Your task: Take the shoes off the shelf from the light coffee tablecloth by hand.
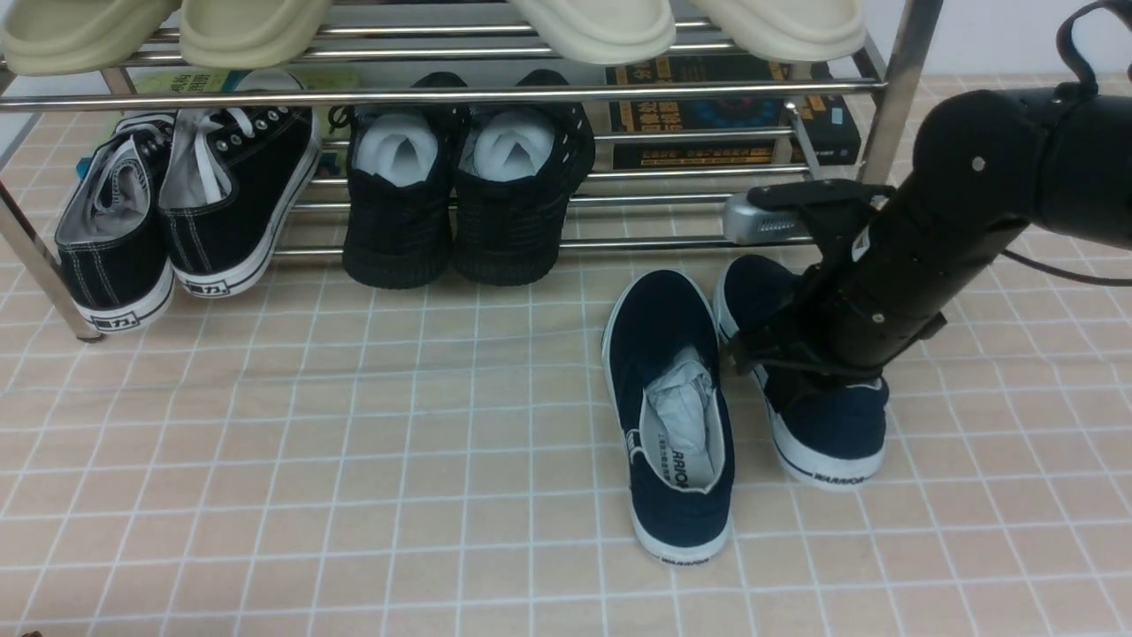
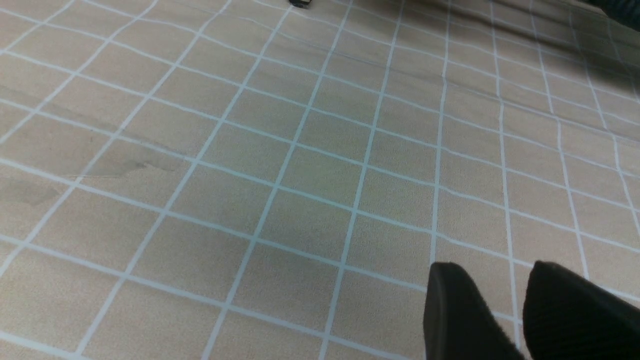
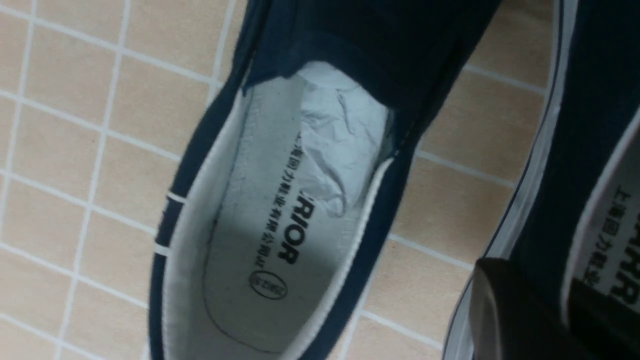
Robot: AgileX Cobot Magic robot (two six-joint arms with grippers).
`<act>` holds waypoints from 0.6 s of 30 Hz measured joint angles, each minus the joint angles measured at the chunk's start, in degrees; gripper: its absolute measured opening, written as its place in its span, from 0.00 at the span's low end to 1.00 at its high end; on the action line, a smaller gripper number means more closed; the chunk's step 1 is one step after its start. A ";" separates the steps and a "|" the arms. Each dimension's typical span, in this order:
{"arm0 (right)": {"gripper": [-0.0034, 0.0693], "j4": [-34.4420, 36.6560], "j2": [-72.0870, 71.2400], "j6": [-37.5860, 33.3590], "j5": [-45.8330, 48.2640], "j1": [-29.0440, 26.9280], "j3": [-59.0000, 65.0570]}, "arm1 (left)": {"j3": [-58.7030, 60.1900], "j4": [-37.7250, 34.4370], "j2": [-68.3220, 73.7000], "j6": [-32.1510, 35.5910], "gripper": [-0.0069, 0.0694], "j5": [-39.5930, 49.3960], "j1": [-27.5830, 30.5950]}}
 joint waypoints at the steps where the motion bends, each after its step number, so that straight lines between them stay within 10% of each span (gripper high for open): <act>1: 0.10 0.68 0.06 0.00 -0.14 0.00 0.00 | 0.00 0.00 0.00 0.00 0.41 0.00 0.00; 18: 0.55 5.00 -1.08 -2.01 15.05 -0.05 -5.37 | 0.00 0.00 0.00 0.00 0.41 0.00 0.00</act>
